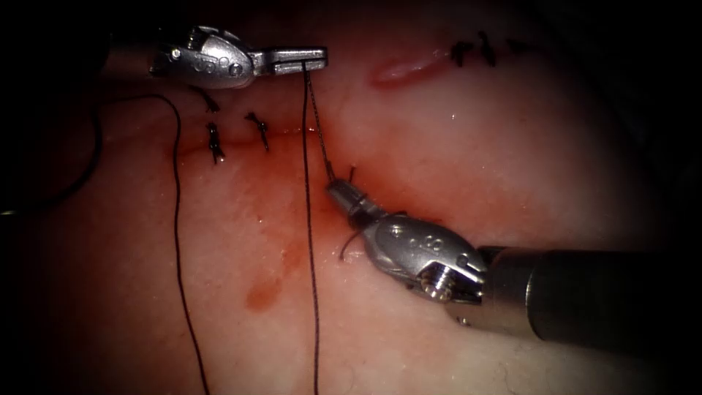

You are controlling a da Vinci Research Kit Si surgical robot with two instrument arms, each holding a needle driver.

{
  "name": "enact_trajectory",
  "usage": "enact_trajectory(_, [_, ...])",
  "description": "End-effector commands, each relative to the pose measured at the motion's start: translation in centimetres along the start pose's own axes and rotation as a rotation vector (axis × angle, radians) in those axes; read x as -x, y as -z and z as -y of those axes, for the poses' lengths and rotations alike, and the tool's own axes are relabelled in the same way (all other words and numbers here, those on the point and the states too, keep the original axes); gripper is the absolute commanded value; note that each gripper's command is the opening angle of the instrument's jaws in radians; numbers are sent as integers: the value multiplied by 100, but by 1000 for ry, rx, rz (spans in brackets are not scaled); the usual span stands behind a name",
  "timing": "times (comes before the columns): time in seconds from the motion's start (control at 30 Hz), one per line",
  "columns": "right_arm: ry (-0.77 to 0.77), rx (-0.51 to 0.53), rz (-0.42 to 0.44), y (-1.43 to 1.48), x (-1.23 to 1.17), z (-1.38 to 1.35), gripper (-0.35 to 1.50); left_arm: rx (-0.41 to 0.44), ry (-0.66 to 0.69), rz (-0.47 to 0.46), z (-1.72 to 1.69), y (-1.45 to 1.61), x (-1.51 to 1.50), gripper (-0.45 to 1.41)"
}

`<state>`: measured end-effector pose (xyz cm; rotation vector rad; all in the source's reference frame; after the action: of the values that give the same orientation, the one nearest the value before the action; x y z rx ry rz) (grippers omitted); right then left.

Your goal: Wound Closure

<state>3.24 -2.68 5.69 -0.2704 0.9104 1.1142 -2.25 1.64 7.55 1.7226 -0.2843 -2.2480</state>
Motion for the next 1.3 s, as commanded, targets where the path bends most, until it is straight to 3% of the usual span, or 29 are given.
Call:
enact_trajectory(0.03, [23, 2, 12, 7, -2, 20, -35, -3, -3, 3, 5, -10, 7, -45])
enact_trajectory(0.37, [68, 26, 157, 73, 0, 47, -35, 2, -13, 17, 2, -14, 22, -45])
enact_trajectory(0.5, [77, 17, 160, 84, -1, 52, -35, 0, -8, 19, 9, -13, 27, -45])
enact_trajectory(0.67, [81, 20, 157, 83, -3, 55, -35, -6, -7, 34, 28, -11, 36, -45])
enact_trajectory(1.0, [79, 20, 164, 60, -5, 51, -35, -152, -45, 126, 89, 0, 56, -45])
enact_trajectory(1.3, [79, 23, 181, 47, -4, 44, -35, -166, -73, 185, 74, -13, 81, -45])
